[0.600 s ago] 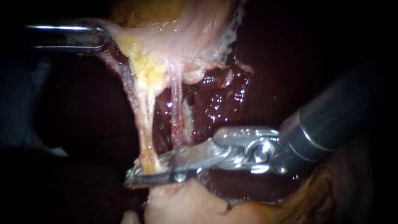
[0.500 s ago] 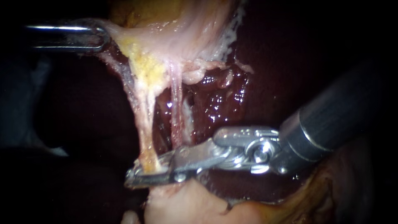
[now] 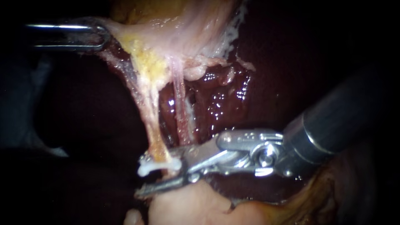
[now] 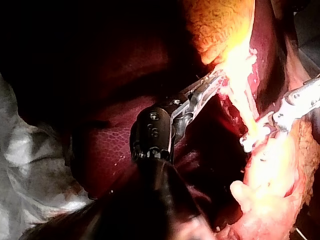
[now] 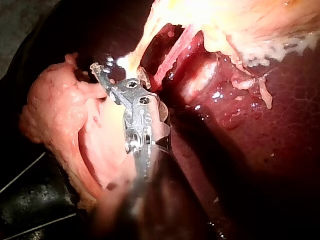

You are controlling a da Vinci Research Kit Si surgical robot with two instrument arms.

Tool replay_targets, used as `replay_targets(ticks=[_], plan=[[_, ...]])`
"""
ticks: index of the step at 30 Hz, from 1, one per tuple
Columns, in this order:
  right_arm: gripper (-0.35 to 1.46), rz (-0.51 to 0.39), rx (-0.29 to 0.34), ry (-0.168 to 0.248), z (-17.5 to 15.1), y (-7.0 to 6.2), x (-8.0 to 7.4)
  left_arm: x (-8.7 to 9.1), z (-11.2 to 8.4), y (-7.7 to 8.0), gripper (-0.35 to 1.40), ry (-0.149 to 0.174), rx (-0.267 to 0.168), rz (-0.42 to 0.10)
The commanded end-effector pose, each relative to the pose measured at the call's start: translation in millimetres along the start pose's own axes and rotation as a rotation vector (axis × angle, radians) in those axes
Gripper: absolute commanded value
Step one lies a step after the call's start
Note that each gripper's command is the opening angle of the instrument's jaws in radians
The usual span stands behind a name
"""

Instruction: Going back first clip left tube

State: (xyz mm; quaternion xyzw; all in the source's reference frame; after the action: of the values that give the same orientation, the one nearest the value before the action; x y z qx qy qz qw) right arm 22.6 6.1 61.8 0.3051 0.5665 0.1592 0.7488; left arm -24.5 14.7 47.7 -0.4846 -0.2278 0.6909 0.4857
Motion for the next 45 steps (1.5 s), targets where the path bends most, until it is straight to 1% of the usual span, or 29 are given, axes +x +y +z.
replay_targets(ticks=[1, 5, 8, 11, 14, 18, 24, 26, 30, 37, 39, 45], plan=[[0.5, -0.022, -0.015, 0.0, -0.4, 0.3, 0.0, 0.0, 0.0, 0.0, -0.35, 0.0, -0.001, 0.001], [0.5, -0.083, -0.077, 0.0, -2.4, 1.5, 0.1, 0.0, -0.1, 0.1, -0.35, 0.0, -0.001, 0.001], [0.5, -0.123, -0.106, -0.003, -4.1, 1.8, 0.0, 0.0, -0.1, 0.1, -0.35, 0.0, -0.001, 0.001], [0.5, -0.161, -0.136, -0.008, -6.3, 1.5, -0.2, 0.0, -0.1, 0.1, -0.35, 0.0, -0.001, 0.001], [0.5, -0.206, -0.145, -0.014, -8.6, 0.9, -0.5, 0.0, -0.1, 0.1, -0.35, 0.0, -0.001, 0.001], [0.5, -0.264, -0.152, -0.022, -13.1, 0.1, -0.6, -0.1, -0.1, 0.1, -0.35, 0.0, -0.001, 0.001], [0.5, -0.294, -0.161, -0.03, -19.2, -0.3, 0.0, -0.2, -0.1, 0.1, -0.35, 0.0, -0.001, 0.001], [0.5, -0.297, -0.159, -0.03, -20.5, -0.3, 0.2, -0.2, -0.1, 0.1, -0.35, 0.0, -0.001, 0.001], [0.5, -0.297, -0.15, -0.027, -21.8, -0.5, 0.0, -0.2, -0.1, 0.1, -0.35, 0.0, 0.0, 0.001], [0.5, -0.298, -0.144, -0.026, -21.8, -0.5, -0.2, -0.5, 0.4, 0.1, -0.35, 0.004, 0.006, 0.003], [0.5, -0.298, -0.141, -0.026, -21.8, -0.5, -0.2, -1.0, 1.0, 0.1, -0.35, 0.003, 0.003, 0.005], [0.5, -0.299, -0.141, -0.026, -21.8, -0.6, -0.2, -2.7, 3.9, -0.1, -0.35, 0.0, -0.012, 0.017]])
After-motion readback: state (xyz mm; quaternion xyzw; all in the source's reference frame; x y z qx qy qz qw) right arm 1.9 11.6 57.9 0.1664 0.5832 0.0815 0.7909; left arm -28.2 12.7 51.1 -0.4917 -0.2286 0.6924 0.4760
